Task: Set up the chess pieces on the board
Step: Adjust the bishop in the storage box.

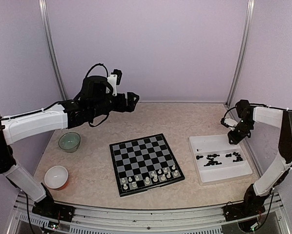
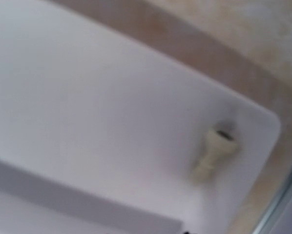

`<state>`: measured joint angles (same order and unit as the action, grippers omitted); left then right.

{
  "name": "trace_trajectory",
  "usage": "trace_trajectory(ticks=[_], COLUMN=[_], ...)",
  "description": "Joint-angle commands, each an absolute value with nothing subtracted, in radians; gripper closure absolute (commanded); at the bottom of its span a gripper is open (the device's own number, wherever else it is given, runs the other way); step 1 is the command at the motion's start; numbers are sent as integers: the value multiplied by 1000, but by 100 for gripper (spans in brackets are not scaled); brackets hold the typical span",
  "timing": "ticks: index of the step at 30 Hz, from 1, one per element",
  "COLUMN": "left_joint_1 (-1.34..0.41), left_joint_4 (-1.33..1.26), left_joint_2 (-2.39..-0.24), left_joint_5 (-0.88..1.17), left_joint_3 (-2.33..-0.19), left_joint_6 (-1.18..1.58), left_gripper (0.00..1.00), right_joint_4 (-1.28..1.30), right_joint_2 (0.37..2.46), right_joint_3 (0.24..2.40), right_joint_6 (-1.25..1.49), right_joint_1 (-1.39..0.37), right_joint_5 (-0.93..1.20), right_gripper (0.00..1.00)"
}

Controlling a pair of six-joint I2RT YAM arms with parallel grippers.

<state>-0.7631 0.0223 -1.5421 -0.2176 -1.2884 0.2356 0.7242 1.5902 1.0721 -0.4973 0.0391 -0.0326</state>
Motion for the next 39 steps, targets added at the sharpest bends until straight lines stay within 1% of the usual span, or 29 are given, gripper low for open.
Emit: trace_trajectory(ticks=[1, 3, 5, 7, 10, 22, 26, 30, 33, 39], left_joint_1=[-757, -746, -745, -746, -747, -749, -749, -749, -746, -746], left_joint_4=[-132, -148, -111, -61, -30, -35, -37, -39, -35, -28], left_joint_2=[-1468, -1450, -1460, -1485, -1507, -1498, -1507, -1514, -1518, -1542], left_joint_5=[-114, -23, 32, 60, 75, 98, 119, 141, 169, 202], left_joint_3=[-1182, -1178, -1210, -1249, -1274, -1257, -1259, -1262, -1270, -1284], left_joint_6=[237, 241, 241, 241, 247, 279, 293, 301, 305, 323], left_gripper=[1, 5, 10, 13, 15, 16, 16, 20, 24, 25], right_joint_4=[617, 599, 589, 581, 569, 566, 591, 616, 614, 612], right_joint_2=[1631, 1651, 1679, 1702, 1731, 1822, 1836, 1810, 1754, 1723], right_joint_3=[1053, 1053, 1055, 1061, 1068, 1097, 1112, 1118, 1115, 1127], right_joint_6=[-462, -453, -445, -436, -427, -390, -394, -396, -398, -408], right_joint_1=[57, 57, 58, 60, 65, 86, 87, 87, 87, 87], right_joint_5=[-115, -129, -134, -139, -135, -105, -13, 48, 49, 8], right_gripper=[66, 66, 66, 66, 66, 66, 69, 74, 74, 75])
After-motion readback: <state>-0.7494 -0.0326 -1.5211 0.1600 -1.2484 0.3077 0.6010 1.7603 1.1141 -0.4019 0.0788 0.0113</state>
